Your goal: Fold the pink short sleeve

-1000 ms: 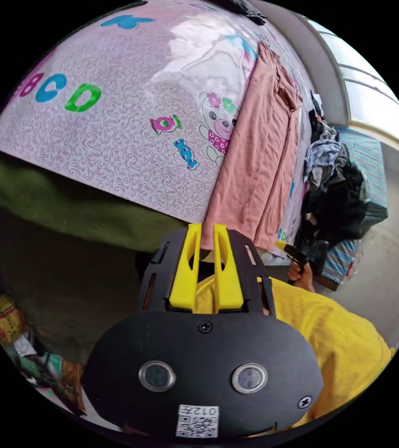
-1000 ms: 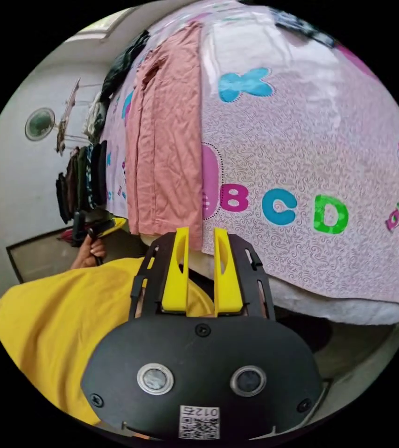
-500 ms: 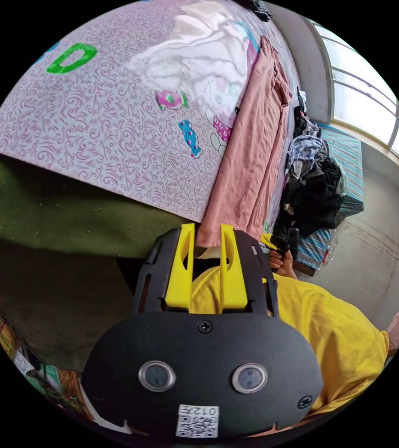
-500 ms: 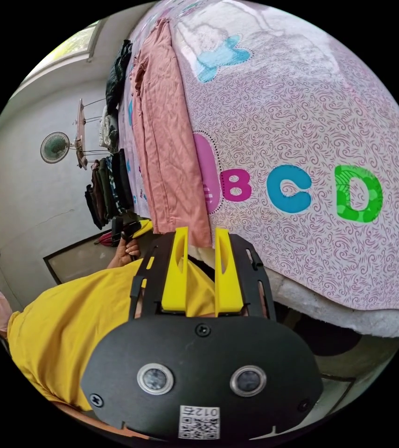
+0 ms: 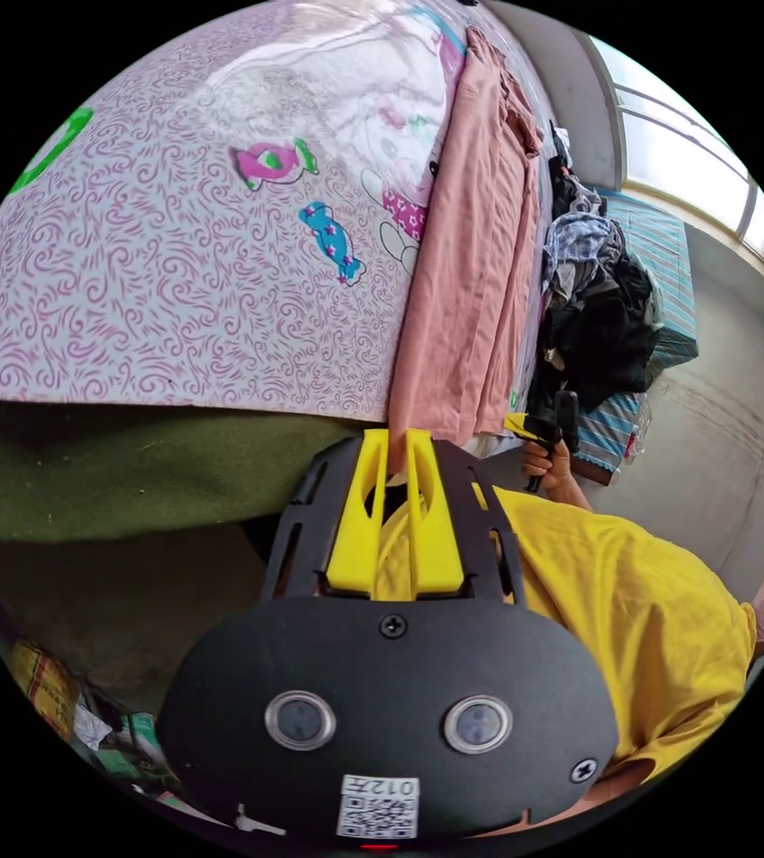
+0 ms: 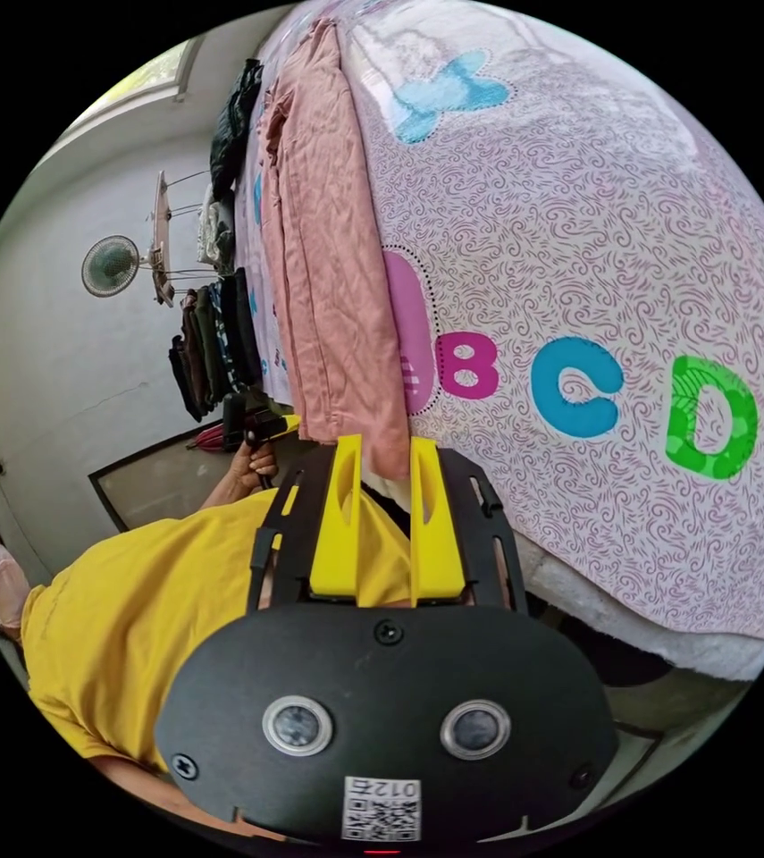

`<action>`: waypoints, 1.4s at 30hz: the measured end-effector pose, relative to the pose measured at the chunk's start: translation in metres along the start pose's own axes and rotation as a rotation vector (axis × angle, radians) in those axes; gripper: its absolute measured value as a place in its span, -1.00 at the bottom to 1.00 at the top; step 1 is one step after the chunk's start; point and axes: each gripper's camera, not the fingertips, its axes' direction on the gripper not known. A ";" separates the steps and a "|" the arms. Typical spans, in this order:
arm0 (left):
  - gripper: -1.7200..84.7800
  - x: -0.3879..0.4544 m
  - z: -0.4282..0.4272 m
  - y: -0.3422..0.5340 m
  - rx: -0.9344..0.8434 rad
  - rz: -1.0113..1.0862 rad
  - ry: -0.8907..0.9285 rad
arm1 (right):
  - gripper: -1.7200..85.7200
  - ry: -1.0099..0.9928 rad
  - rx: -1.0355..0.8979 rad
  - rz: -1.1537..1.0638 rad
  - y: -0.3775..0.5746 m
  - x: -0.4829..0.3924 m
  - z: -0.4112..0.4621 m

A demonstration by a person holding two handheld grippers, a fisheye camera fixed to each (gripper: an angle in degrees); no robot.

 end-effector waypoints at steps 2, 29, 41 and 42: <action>-0.94 0.003 -0.004 0.001 0.001 0.014 -0.005 | -0.75 0.011 -0.011 -0.006 0.007 0.000 -0.007; -0.95 0.120 -0.124 0.032 0.105 0.187 0.268 | -0.94 -0.378 0.040 -0.265 0.104 -0.046 -0.142; -0.95 0.213 -0.209 0.003 0.277 0.280 0.432 | -0.94 -0.568 0.253 -0.346 0.103 -0.105 -0.230; -0.94 0.221 -0.218 -0.011 0.289 0.301 0.447 | -0.94 -0.568 0.263 -0.354 0.099 -0.109 -0.235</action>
